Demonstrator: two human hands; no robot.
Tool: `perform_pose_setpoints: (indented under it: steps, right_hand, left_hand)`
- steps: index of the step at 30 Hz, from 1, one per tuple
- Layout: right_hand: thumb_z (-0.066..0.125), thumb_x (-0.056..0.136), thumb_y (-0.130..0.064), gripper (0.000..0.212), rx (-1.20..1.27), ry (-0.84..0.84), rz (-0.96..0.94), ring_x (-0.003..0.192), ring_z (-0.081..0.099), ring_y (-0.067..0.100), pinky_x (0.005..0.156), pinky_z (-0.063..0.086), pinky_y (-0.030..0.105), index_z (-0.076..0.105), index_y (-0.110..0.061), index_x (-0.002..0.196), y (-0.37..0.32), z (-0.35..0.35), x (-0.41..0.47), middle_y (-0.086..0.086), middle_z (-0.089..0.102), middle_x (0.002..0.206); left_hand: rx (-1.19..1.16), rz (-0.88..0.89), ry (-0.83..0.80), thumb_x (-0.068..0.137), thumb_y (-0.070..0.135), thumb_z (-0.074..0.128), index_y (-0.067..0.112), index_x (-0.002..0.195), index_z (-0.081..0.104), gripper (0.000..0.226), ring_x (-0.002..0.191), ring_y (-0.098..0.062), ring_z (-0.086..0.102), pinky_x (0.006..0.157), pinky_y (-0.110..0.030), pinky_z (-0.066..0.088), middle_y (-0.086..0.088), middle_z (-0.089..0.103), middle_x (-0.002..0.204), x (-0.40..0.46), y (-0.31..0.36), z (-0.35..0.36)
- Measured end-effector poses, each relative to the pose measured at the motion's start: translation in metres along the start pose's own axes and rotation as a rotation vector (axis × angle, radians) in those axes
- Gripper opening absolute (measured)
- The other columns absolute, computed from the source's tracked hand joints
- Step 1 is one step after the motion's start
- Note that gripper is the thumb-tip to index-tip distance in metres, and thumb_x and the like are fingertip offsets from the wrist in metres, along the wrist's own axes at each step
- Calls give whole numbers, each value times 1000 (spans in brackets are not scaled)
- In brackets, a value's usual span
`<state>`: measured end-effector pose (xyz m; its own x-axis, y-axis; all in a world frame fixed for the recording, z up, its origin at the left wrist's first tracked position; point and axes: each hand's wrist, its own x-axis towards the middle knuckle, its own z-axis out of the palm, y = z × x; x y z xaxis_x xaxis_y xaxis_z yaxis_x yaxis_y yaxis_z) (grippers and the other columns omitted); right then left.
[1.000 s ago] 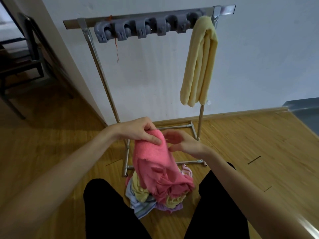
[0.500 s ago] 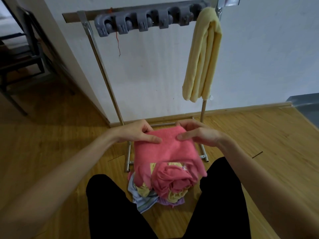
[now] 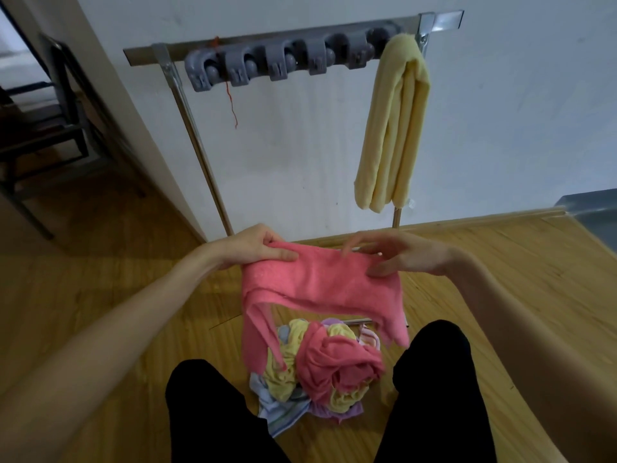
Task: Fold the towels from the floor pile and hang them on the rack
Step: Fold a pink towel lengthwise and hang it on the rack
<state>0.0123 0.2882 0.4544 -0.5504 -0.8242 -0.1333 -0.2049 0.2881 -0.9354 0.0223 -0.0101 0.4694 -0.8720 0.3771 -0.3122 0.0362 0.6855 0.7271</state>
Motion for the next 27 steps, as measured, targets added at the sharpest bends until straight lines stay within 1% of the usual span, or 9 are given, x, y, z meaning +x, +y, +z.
perform_pose_setpoints:
  steps: [4,6,9,11,14,17,20,23,27]
  right_hand:
    - [52,79,10,46,-235,-120,55,116,58,15,102,45,33,70,-17,111,-20,-12,10,-4,66,120]
    - [52,75,3,46,-328,-52,85,111,60,13,102,46,36,72,-22,108,-25,-20,15,-6,68,116]
    - [51,74,1,48,-433,114,119,108,60,13,101,45,38,74,-31,103,-33,-37,20,-13,68,113]
    - [51,76,4,49,-466,208,122,103,61,17,97,47,37,74,-30,104,-39,-48,25,-11,69,111]
    - [49,76,8,50,-521,376,100,95,62,23,85,49,26,73,-22,108,-52,-64,36,1,71,106]
    - [48,78,8,49,-621,569,70,86,58,13,67,42,5,71,-19,111,-68,-81,46,1,70,100]
    - [47,79,5,46,-666,741,-2,86,58,13,69,41,14,71,-16,112,-80,-101,57,3,70,101]
    - [48,79,3,44,-683,877,-75,86,63,23,74,47,27,70,-14,112,-91,-116,70,8,72,99]
    - [48,81,0,40,-711,1037,-129,76,58,18,71,46,27,71,-15,110,-104,-129,81,4,70,89]
  left_hand:
    - [91,59,-19,79,41,70,18,82,72,23,62,-7,58,54,-16,42,3,63,72,8,18,-15]
    - [109,86,-53,83,38,66,28,102,63,21,77,-17,66,61,-23,52,-6,68,89,10,27,-28]
    - [168,136,-129,92,29,58,35,114,44,27,76,-38,59,65,-36,51,-31,59,95,13,42,-49]
    - [300,177,-106,97,22,52,33,110,45,19,86,-37,60,67,-35,52,-26,60,102,17,53,-61]
    - [491,291,20,95,7,48,27,95,56,22,89,-7,57,77,-29,45,0,62,100,33,67,-76]
    - [555,388,227,93,0,46,23,99,65,30,99,-7,56,91,-26,43,5,62,105,50,79,-90]
    - [657,410,409,88,-8,41,14,99,74,41,102,-20,56,89,-20,37,-7,63,109,66,93,-102]
    - [715,397,515,89,-6,38,8,118,66,42,113,-25,54,96,-22,34,-12,62,121,81,110,-112]
    - [658,403,634,84,5,55,11,123,62,40,115,-23,50,89,-14,28,-9,56,123,95,138,-118]
